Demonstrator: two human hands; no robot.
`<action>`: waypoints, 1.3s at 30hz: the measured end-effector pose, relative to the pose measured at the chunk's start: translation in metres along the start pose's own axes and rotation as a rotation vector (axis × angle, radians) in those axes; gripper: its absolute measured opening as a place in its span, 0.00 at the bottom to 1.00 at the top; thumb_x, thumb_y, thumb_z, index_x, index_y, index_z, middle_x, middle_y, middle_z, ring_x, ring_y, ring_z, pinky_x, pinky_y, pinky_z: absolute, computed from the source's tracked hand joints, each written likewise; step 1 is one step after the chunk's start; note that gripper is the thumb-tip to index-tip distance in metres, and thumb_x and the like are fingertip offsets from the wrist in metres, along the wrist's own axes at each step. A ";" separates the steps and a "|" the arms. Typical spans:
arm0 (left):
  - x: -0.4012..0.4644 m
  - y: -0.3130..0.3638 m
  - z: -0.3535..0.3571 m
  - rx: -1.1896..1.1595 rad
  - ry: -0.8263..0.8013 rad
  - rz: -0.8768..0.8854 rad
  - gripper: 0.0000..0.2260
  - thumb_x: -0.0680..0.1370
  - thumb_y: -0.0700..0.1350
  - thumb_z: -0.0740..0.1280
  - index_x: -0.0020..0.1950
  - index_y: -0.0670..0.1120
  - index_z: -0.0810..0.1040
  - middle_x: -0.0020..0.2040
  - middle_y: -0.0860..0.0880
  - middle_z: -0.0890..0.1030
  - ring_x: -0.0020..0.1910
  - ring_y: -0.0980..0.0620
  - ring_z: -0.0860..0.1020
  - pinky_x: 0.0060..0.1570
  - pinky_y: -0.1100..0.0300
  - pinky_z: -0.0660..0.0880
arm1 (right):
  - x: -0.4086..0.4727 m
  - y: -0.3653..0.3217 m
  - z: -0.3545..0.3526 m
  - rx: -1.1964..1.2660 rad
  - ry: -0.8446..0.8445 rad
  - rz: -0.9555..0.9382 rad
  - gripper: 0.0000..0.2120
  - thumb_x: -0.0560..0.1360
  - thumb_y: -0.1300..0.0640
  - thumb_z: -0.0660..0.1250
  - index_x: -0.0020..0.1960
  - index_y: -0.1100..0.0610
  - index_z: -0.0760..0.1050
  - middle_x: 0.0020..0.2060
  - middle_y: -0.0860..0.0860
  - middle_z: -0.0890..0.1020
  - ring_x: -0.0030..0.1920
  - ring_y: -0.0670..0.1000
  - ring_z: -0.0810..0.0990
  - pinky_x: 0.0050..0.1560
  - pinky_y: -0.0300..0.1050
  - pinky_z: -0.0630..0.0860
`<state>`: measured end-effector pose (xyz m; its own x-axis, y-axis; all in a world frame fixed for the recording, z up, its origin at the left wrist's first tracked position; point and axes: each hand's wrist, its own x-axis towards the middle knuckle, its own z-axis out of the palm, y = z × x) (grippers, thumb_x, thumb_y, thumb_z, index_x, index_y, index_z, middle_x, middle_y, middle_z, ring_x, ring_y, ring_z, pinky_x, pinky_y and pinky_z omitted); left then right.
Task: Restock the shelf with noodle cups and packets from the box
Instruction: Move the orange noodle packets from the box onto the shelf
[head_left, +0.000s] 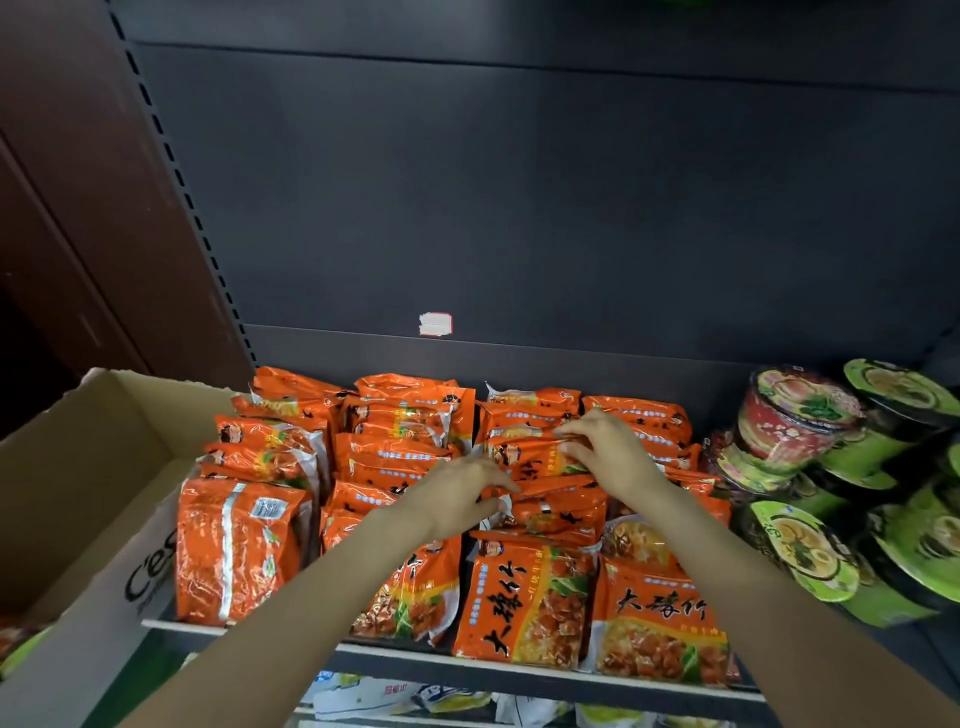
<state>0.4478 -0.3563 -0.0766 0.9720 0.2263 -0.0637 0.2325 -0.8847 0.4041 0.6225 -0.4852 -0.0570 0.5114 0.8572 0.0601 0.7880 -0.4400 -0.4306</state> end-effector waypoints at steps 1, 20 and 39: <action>-0.001 0.001 0.001 -0.002 0.012 -0.010 0.15 0.79 0.45 0.63 0.66 0.50 0.74 0.67 0.50 0.74 0.67 0.51 0.69 0.67 0.52 0.66 | -0.001 -0.001 0.001 -0.016 0.002 -0.004 0.14 0.77 0.55 0.64 0.62 0.52 0.76 0.55 0.52 0.77 0.57 0.51 0.74 0.57 0.45 0.71; -0.005 0.005 0.011 -0.051 0.126 -0.173 0.13 0.79 0.46 0.63 0.64 0.50 0.75 0.67 0.50 0.73 0.69 0.51 0.68 0.66 0.47 0.67 | 0.003 0.001 0.017 -0.041 -0.008 0.007 0.14 0.77 0.53 0.64 0.62 0.51 0.75 0.58 0.49 0.77 0.61 0.50 0.74 0.61 0.48 0.72; -0.177 -0.068 -0.049 -0.079 0.895 -0.503 0.06 0.77 0.47 0.66 0.51 0.48 0.80 0.45 0.52 0.81 0.43 0.53 0.78 0.40 0.62 0.70 | -0.008 -0.202 0.082 0.324 0.101 -0.345 0.07 0.76 0.60 0.64 0.51 0.54 0.79 0.45 0.48 0.78 0.46 0.47 0.76 0.49 0.41 0.72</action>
<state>0.2578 -0.3158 -0.0480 0.3730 0.8127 0.4477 0.5714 -0.5814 0.5792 0.4316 -0.3811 -0.0446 0.2826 0.9012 0.3287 0.7783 -0.0152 -0.6277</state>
